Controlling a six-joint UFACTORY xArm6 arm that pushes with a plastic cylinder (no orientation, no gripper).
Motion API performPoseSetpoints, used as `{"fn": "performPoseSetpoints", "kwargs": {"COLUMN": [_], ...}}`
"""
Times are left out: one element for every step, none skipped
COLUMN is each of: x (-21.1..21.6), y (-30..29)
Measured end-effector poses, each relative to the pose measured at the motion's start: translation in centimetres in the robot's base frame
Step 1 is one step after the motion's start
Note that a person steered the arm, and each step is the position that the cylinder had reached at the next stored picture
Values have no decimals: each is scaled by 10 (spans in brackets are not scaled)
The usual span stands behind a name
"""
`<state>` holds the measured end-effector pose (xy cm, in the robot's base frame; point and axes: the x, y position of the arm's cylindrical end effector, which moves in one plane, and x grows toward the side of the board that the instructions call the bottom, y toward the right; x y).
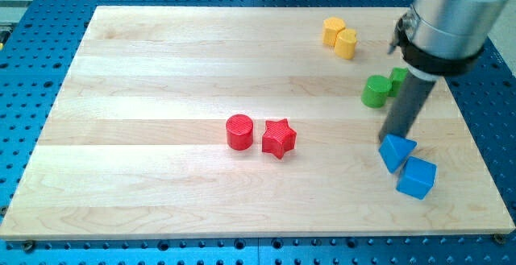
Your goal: Push the green blocks together diagonally to the red blocks
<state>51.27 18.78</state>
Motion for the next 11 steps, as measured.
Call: {"fn": "performPoseSetpoints", "kwargs": {"x": [4, -71, -72, -109, -158, -128, -116, -106, -98, -99, -101], "y": [0, 24, 55, 94, 76, 30, 40, 79, 67, 37, 37]}}
